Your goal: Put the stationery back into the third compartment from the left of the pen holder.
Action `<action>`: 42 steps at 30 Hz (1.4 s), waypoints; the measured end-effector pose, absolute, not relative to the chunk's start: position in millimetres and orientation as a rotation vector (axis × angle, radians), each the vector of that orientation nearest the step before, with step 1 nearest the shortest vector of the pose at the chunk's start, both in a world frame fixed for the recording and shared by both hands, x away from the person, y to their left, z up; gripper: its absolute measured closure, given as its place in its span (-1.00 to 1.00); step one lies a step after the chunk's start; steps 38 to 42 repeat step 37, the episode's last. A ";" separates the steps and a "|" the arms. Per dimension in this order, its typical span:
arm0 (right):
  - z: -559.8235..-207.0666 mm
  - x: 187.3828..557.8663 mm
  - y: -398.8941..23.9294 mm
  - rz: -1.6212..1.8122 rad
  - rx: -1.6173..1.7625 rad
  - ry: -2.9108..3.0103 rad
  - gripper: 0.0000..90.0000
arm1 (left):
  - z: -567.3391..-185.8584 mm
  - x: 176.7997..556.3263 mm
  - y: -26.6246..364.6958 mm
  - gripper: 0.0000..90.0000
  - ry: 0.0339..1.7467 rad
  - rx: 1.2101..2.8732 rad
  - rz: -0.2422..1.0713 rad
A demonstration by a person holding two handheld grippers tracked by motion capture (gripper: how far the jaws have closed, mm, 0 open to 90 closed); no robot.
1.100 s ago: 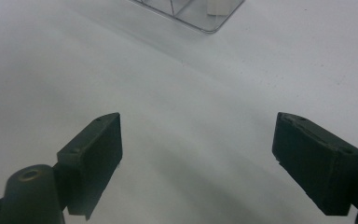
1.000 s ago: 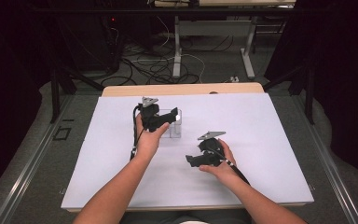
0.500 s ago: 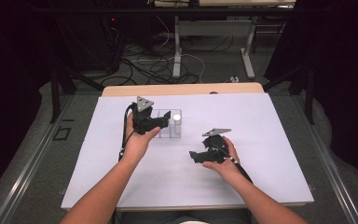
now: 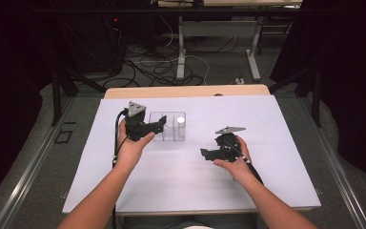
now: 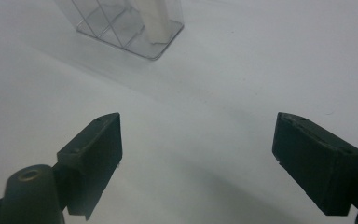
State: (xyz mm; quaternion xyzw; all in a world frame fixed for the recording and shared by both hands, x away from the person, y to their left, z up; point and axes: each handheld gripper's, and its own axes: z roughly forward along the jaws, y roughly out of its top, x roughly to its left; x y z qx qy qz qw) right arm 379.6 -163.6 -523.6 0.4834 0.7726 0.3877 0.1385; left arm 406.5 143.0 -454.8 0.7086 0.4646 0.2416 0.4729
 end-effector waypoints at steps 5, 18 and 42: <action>-520.3 383.2 -172.3 1.119 1.418 2.210 -0.67 | -461.8 400.5 161.2 -0.89 1.188 1.712 0.567; -517.0 390.9 -192.2 1.119 1.500 2.149 -0.67 | -488.3 378.1 209.8 -0.99 1.261 1.685 0.469; -521.9 393.9 -196.8 1.080 1.525 2.139 -0.68 | -521.1 365.3 234.7 -0.98 1.316 1.699 0.456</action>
